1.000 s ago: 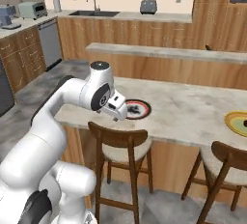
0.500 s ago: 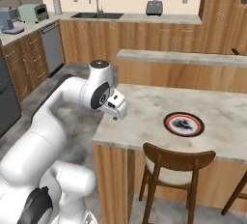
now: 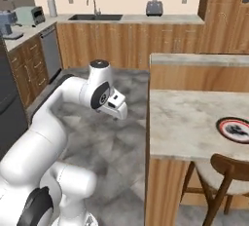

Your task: Take the chicken drumsticks from the pan and place one on each plate on the dining counter.

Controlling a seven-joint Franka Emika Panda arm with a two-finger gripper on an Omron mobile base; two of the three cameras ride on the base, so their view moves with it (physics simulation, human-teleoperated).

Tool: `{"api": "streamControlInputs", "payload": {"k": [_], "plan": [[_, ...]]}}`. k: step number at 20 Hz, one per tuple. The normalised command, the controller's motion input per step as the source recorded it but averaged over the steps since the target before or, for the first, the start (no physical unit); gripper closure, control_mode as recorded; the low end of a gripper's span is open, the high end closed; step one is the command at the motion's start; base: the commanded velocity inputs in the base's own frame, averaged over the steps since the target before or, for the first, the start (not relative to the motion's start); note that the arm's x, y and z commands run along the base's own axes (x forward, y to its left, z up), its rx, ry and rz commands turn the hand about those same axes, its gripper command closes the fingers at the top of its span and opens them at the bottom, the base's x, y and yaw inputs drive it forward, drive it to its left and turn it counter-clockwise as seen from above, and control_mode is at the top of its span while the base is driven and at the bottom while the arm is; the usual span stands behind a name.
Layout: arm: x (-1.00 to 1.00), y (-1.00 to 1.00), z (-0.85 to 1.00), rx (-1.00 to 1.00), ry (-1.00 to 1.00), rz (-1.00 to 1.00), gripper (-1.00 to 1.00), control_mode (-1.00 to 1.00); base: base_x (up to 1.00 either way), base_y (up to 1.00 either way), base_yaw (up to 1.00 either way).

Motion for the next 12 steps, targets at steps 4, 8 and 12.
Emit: {"api": "streamControlInputs", "payload": {"k": [4,8,12], "plan": [[0.0,0.0,0.0,0.0,0.0,0.0,-1.0,1.0,0.76,1.0,-0.41],[0.0,0.0,0.0,0.0,0.0,0.0,-1.0,1.0,1.0,1.0,-0.45],[0.0,0.0,0.0,0.0,0.0,0.0,-1.0,1.0,1.0,1.0,-0.46]]}}
